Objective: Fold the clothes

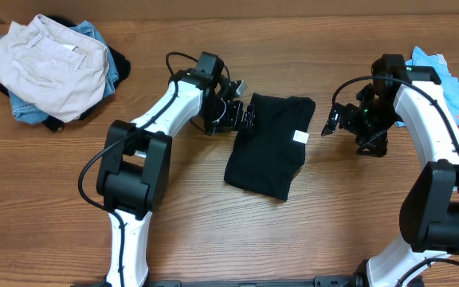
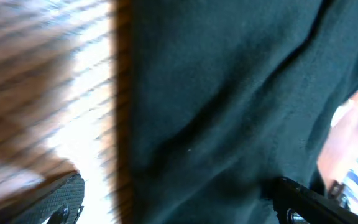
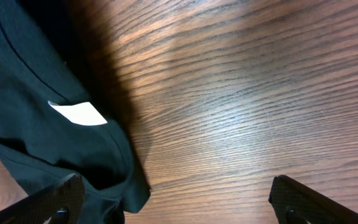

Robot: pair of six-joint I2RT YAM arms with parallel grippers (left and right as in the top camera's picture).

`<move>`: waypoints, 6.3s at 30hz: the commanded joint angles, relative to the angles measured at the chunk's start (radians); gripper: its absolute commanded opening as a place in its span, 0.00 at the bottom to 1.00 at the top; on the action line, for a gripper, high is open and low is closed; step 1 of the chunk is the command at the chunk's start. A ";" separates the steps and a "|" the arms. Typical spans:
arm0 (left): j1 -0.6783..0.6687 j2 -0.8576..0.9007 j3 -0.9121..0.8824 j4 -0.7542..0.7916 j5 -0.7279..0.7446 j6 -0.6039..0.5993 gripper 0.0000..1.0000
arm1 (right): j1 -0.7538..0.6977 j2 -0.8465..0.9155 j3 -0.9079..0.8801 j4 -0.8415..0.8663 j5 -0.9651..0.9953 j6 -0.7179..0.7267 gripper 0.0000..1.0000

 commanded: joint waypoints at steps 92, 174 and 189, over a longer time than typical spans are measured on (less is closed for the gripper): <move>0.876 0.190 0.986 -0.187 -0.352 -0.161 0.05 | 0.000 -0.014 0.020 -0.087 -0.017 -0.006 1.00; 0.570 -1.469 0.206 -0.719 -0.232 0.126 1.00 | 0.000 -1.286 0.025 -0.237 0.067 0.081 1.00; 0.570 -1.441 -0.684 -0.153 -0.331 0.066 1.00 | 0.000 -1.286 0.025 -0.245 0.202 0.080 1.00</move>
